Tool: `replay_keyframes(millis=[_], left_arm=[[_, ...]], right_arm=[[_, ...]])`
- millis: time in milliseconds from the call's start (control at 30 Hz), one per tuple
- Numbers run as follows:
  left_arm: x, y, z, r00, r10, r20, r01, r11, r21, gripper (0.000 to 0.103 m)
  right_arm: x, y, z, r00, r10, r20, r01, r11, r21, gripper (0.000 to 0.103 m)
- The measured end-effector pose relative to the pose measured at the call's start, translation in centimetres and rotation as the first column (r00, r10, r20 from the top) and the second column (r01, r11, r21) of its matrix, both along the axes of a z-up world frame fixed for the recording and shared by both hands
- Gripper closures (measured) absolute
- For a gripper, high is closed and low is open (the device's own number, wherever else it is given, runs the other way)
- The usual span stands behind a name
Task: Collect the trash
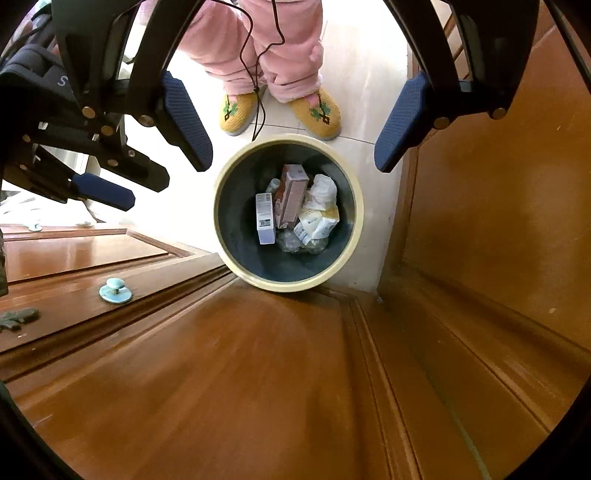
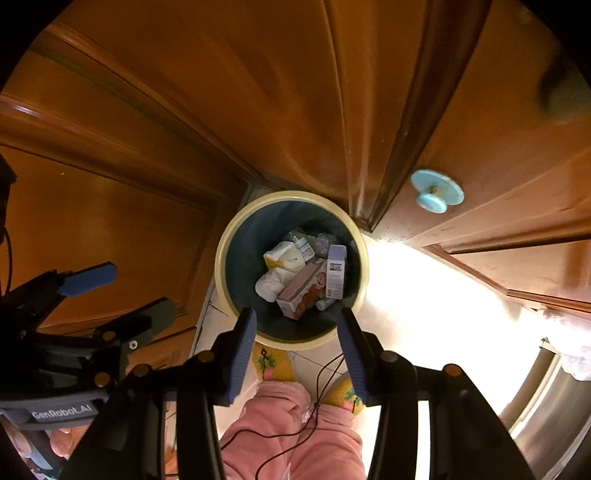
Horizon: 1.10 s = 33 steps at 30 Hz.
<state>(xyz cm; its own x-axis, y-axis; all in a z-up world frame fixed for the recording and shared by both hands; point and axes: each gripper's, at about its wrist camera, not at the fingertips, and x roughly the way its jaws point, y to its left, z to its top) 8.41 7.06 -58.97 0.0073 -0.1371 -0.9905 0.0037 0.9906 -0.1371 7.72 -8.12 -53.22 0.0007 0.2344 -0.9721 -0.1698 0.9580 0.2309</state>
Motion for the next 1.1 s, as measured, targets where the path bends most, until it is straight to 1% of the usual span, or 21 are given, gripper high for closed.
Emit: replay_keyframes(millis=[67, 167, 233, 300, 400, 567, 667, 700, 767, 900, 1000, 1100], left_arm=[[-0.9, 0.3, 0.7, 1.000, 0.002, 0.007, -0.002, 1.000, -0.003, 0.015], [-1.4, 0.2, 3.0, 1.000, 0.007, 0.019, -0.006, 1.000, -0.005, 0.015], [-1.7, -0.1, 5.0, 0.999, 0.003, 0.033, -0.003, 1.000, -0.006, 0.015], [-1.8, -0.4, 7.2, 0.999, -0.005, 0.049, 0.005, 1.000, -0.004, 0.015], [-2.2, -1.1, 11.2, 0.996, -0.016, 0.085, 0.016, 1.000, 0.002, 0.015], [-2.7, -2.6, 19.4, 0.986, -0.026, 0.166, 0.027, 1.000, -0.003, 0.015], [-3.1, -3.7, 24.0, 0.975, -0.037, 0.221, 0.035, 0.999, 0.010, 0.015], [-3.3, -4.1, 25.7, 0.969, -0.042, 0.244, 0.039, 0.999, 0.017, 0.015], [-3.6, -5.1, 29.0, 0.955, -0.056, 0.291, 0.047, 0.998, 0.036, 0.015], [-4.0, -6.5, 34.2, 0.928, -0.066, 0.366, 0.049, 0.997, 0.054, 0.015], [-4.1, -7.2, 36.7, 0.913, -0.062, 0.403, 0.043, 0.998, 0.055, 0.015], [-4.5, -8.1, 39.3, 0.899, -0.063, 0.434, 0.039, 0.997, 0.065, 0.015]], right_arm=[[-0.3, 0.1, 1.0, 1.000, 0.000, 0.003, 0.000, 1.000, 0.002, 0.057], [-0.3, 0.0, 2.7, 1.000, 0.012, 0.011, -0.012, 1.000, -0.005, 0.057], [-0.3, -0.6, 4.0, 0.999, 0.021, 0.025, -0.020, 1.000, -0.010, 0.057], [-0.6, -0.9, 6.1, 0.999, 0.029, 0.040, -0.029, 0.999, -0.015, 0.057], [-1.0, -1.5, 9.7, 0.997, 0.040, 0.066, -0.038, 0.999, -0.024, 0.057], [-1.7, -2.9, 16.5, 0.990, 0.048, 0.135, -0.045, 0.999, -0.021, 0.057], [-2.1, -3.9, 21.3, 0.980, 0.057, 0.191, -0.054, 0.998, -0.019, 0.057], [-2.3, -4.0, 21.8, 0.976, 0.056, 0.211, -0.053, 0.998, -0.019, 0.057], [-2.4, -4.7, 24.6, 0.968, 0.058, 0.246, -0.056, 0.998, -0.015, 0.057], [-2.9, -6.3, 29.1, 0.954, 0.042, 0.298, -0.045, 0.999, 0.005, 0.057], [-3.2, -7.5, 31.8, 0.943, 0.026, 0.332, -0.034, 0.999, 0.018, 0.057], [-3.7, -8.1, 34.1, 0.924, 0.034, 0.380, -0.036, 0.999, -0.004, 0.057]])
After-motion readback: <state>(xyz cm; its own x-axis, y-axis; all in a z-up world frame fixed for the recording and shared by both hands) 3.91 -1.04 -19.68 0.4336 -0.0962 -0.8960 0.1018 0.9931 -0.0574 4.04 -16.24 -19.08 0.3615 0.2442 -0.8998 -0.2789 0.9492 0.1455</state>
